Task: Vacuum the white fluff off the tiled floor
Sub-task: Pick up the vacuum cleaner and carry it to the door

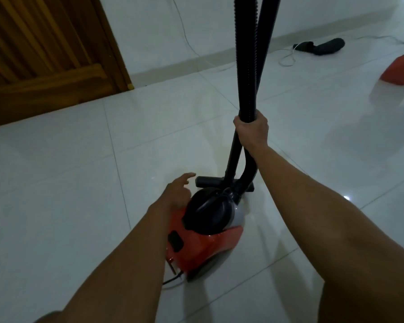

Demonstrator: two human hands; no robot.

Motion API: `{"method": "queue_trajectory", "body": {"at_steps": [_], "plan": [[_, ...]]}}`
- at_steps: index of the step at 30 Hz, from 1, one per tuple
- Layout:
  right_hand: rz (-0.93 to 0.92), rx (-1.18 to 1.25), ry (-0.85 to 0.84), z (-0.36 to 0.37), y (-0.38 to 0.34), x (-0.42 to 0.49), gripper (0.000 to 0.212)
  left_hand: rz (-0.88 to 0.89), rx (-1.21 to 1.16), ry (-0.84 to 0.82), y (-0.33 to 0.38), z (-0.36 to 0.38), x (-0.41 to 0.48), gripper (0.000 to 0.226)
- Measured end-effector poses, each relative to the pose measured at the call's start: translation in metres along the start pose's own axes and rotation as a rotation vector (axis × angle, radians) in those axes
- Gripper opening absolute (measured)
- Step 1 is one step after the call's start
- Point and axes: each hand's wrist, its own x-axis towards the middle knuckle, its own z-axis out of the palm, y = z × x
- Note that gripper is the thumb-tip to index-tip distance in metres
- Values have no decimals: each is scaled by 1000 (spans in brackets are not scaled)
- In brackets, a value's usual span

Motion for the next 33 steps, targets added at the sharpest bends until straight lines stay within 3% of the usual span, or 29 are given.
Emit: {"method": "queue_trajectory", "body": {"at_steps": [4, 7, 14, 18, 25, 33], "plan": [[-39, -40, -5, 5, -1, -8, 24, -105, 229, -240, -63, 14, -19, 107], [-72, -64, -4, 9, 0, -14, 23, -110, 406, -311, -80, 20, -25, 132], [-99, -63, 3, 23, 4, -21, 19, -10, 526, -394, -86, 9, -19, 147], [-99, -67, 10, 29, 5, -22, 17, -39, 454, -362, -89, 9, -21, 131], [-100, -81, 5, 40, 6, -21, 19, 15, 632, -239, -96, 10, -27, 124], [-92, -72, 7, 42, 0, -24, 23, -33, 728, -195, -95, 16, -31, 141]]}}
